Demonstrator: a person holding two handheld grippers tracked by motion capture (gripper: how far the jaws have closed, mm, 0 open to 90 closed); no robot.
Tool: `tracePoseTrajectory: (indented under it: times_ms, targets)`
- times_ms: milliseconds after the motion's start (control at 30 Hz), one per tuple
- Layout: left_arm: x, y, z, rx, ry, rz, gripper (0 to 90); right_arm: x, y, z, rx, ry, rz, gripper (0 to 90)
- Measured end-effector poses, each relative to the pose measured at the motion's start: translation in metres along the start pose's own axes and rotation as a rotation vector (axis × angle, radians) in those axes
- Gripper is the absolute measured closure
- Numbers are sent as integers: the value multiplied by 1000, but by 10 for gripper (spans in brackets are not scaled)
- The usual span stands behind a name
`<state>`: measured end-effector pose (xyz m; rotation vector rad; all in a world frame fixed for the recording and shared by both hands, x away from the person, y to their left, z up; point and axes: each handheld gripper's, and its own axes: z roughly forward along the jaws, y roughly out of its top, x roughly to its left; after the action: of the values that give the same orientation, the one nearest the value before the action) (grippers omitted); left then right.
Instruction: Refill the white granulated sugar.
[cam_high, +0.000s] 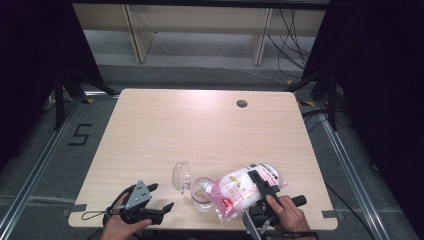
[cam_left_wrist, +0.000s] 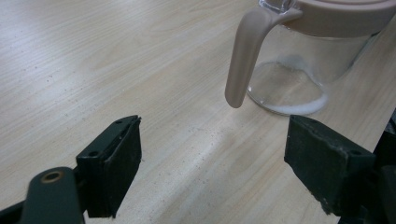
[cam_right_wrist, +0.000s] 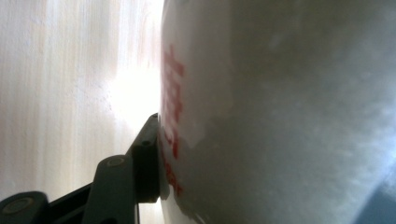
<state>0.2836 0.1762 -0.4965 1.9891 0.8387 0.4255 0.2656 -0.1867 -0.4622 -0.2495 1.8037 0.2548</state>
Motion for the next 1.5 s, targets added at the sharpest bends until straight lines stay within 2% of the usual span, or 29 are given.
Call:
tracePoseTrajectory:
  times_ms: [67,100,200,233,267,333,367,400,467,500,567,633,733,767,800,833,867,933,1033,1067,1100,1133,1200,1267,1300,1367,1400,1433,1500]
  targets:
    - [1,0,0,-1,-1,15,186,-2,1,0,-2,-16,-57,451]
    - [3,1,0,9,-1,37,186,1,1,0,10,-9,-28,451]
    - [2,1,0,7,-2,32,186,3,0,0,22,-16,-34,452]
    - [2,1,0,3,-4,31,186,2,0,0,22,-14,-53,452]
    - [0,0,0,1,-3,2,186,-1,1,1,9,-31,-110,453]
    - [2,1,-1,3,-2,33,187,0,1,2,11,-21,-130,453]
    - [1,0,0,-3,-3,2,186,2,0,3,5,-49,-130,455]
    - [1,0,0,-2,-3,2,187,1,0,2,9,-39,-142,455]
    - [1,0,0,-1,-1,15,186,0,0,3,6,-41,-157,457]
    - [2,1,0,8,0,36,186,0,0,2,12,-49,-164,457]
    - [2,0,0,8,-2,33,186,1,0,3,4,-58,-156,458]
    - [0,0,0,2,-3,1,189,1,0,3,7,-61,-153,459]
    - [0,0,0,2,-3,4,193,4,-1,2,18,-54,-142,460]
    - [0,0,0,0,-2,1,193,2,0,0,49,-32,-152,460]
    - [0,0,0,-1,-2,1,192,0,0,1,31,-46,-187,461]
    - [0,0,0,1,-2,0,192,3,-1,0,32,-55,-159,461]
    - [0,0,1,-3,-2,6,191,1,-1,0,31,-58,-200,462]
    - [0,0,1,-2,-3,-3,191,-2,0,1,16,-75,-239,463]
    - [1,0,0,6,-4,18,191,2,-1,0,56,-52,-191,464]
    - [1,0,0,19,5,21,190,1,-1,0,50,-56,-202,465]
    - [0,0,1,12,-12,11,189,2,-1,-1,56,-58,-194,465]
    - [1,0,0,18,-2,22,186,1,0,-1,54,-65,-203,465]
    - [-1,0,1,4,-5,2,186,0,0,-1,52,-69,-209,466]
    - [0,0,1,11,-14,10,184,-2,0,0,25,-91,-244,467]
    - [0,0,1,6,-14,4,183,0,0,0,36,-86,-212,466]
    - [0,0,1,8,-11,8,182,-1,1,0,35,-87,-233,467]
    - [0,0,0,9,-8,14,181,-1,1,0,39,-84,-219,468]
    - [0,0,0,8,-7,16,180,-1,1,-1,47,-87,-231,468]
    - [-1,0,1,2,-5,1,178,-2,2,-1,47,-90,-228,468]
